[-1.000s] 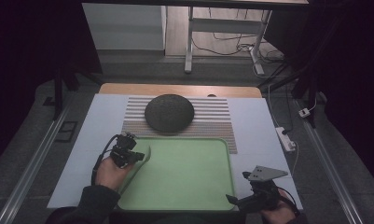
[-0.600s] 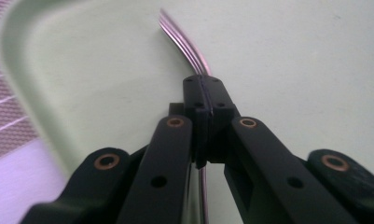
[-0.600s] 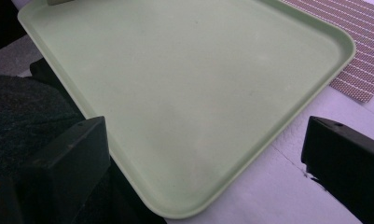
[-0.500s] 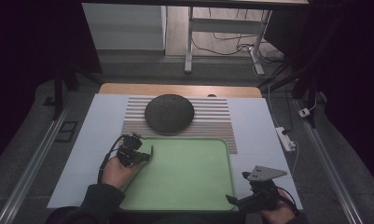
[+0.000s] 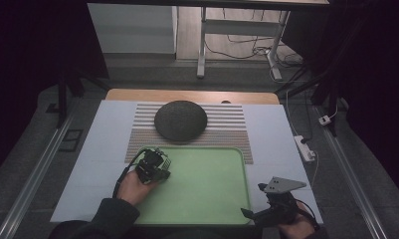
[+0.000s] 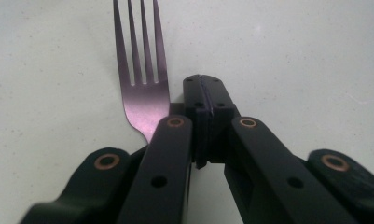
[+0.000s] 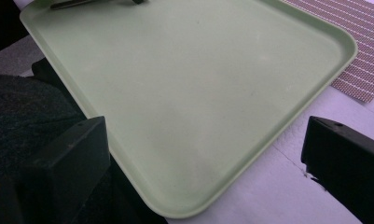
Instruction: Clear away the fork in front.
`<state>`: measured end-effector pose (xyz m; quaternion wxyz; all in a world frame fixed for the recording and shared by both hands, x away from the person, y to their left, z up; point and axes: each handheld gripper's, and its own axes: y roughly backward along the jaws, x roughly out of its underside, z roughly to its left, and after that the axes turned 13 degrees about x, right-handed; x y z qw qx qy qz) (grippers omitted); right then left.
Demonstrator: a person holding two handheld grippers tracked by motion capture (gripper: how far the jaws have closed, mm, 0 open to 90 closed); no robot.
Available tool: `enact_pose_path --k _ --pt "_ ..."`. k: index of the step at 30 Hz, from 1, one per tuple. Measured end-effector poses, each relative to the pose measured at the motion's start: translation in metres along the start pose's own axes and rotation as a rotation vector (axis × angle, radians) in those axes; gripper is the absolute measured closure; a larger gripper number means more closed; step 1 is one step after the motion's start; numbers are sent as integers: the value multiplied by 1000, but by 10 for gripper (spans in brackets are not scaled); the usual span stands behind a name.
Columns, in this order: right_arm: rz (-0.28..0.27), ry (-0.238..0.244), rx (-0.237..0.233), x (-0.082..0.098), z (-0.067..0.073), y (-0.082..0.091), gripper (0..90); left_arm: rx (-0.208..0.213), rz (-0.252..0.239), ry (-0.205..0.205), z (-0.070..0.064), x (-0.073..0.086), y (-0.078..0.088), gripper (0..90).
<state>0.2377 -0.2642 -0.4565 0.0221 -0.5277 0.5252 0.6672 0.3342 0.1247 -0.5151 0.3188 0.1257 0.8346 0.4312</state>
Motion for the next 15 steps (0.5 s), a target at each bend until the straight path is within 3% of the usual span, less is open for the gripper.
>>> enact_pose_path --k 15 --pt "0 -3 -8 0 -1 0 14 -49 -31 119 29 8 20 887"
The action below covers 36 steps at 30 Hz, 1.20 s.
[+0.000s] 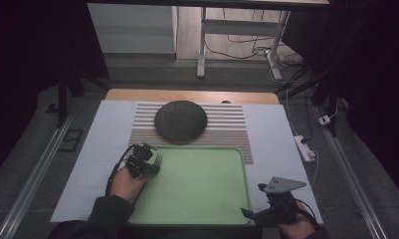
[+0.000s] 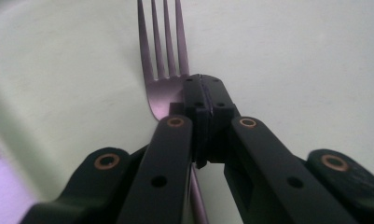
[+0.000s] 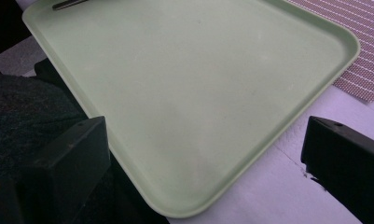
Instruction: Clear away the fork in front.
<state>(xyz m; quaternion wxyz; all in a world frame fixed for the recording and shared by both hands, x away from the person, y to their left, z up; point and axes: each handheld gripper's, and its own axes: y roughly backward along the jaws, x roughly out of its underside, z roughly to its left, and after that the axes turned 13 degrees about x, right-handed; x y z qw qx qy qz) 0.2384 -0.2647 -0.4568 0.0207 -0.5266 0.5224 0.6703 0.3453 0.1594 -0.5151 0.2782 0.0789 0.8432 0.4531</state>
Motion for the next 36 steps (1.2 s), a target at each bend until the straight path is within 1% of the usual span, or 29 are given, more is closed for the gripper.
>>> enact_pose_path --k 5,9,13,14,16,18,19,21,24,27,28,29,31,32,33,35,36 --pt "1 -1 -2 0 0 0 14 -30 -11 44 11 4 8 886" --pt "5 -2 -3 0 0 0 15 -38 -24 68 18 6 12 886" --pt "6 -3 -4 0 0 0 15 -44 -28 66 18 6 13 884" --pt "4 -2 -3 0 0 0 15 -36 -29 66 17 6 13 871" --pt "1 -5 -6 0 0 0 15 -12 -28 56 15 6 13 798" --pt "-2 -6 -7 0 0 0 14 10 -47 34 11 6 15 729" --pt "-1 -7 -7 0 -1 0 14 18 -59 16 8 6 17 683" --pt "-4 -10 -6 0 -1 1 15 34 -102 -22 0 8 24 592" --pt "-6 -19 -7 0 -2 1 14 70 -165 -100 -9 15 36 447" --pt "-3 -21 -4 0 -2 1 14 112 -200 -148 -14 25 47 324" --pt "-3 -22 -3 0 -2 1 14 118 -205 -155 -16 28 51 267" --pt "-3 -23 -3 0 -2 1 15 117 -212 -165 -18 33 55 241" --pt "-3 -25 -4 0 -2 1 14 98 -218 -177 -22 42 62 181" --pt "-3 -25 -3 0 -2 1 14 97 -226 -183 -23 48 66 155" --pt "0 -24 -1 0 -2 1 14 105 -246 -185 -23 53 70 150" --pt "1 -26 -1 0 -2 1 14 120 -277 -161 -23 64 78 105" --pt "-1 -28 -3 0 -2 1 14 125 -290 -160 -22 70 81 79"
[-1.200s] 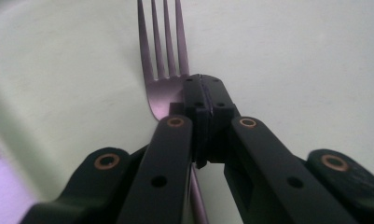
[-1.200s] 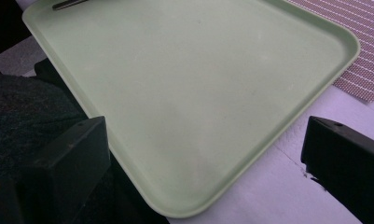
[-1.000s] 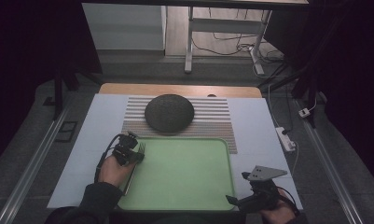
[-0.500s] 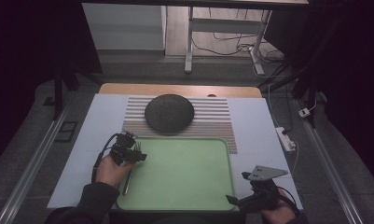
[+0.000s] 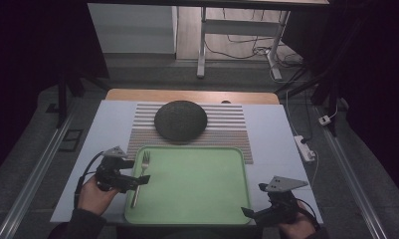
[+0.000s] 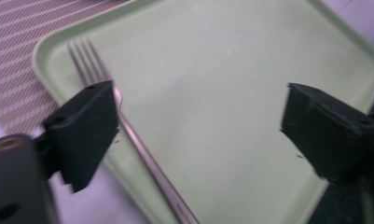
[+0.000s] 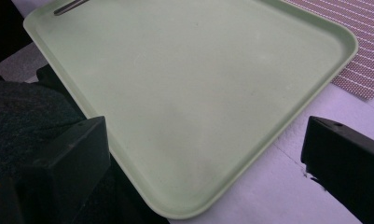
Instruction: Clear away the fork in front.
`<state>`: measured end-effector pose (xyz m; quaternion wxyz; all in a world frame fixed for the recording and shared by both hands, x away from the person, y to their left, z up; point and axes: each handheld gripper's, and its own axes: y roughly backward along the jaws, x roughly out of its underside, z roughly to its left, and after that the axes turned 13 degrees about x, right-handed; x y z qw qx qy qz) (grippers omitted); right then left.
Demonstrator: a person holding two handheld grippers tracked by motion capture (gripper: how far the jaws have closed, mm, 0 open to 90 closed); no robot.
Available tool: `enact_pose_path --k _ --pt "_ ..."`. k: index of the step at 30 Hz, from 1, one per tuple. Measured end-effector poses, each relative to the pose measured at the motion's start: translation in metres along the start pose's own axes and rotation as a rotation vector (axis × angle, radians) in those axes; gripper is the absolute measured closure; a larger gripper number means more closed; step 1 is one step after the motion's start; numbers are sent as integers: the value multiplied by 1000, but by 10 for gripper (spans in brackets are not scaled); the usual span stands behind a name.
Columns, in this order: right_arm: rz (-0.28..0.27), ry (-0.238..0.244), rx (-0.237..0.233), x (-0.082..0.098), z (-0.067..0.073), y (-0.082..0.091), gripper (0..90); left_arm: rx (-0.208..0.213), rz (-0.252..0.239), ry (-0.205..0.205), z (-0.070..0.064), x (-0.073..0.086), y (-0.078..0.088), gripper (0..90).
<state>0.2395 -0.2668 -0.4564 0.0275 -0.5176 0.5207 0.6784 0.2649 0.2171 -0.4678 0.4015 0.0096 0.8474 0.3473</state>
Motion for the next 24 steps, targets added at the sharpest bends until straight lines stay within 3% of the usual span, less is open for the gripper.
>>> enact_pose_path --k 7,13,17,24 --pt "-1 -7 7 0 0 0 14 -9 -59 -5 -11 35 30 0" --pt "0 -28 12 0 -2 0 14 -39 -55 21 -14 59 46 0" --pt "4 -27 18 0 -1 0 14 -74 -23 41 -15 67 51 0" --pt "5 -29 14 0 -2 -1 14 -70 -44 57 -16 71 55 0"
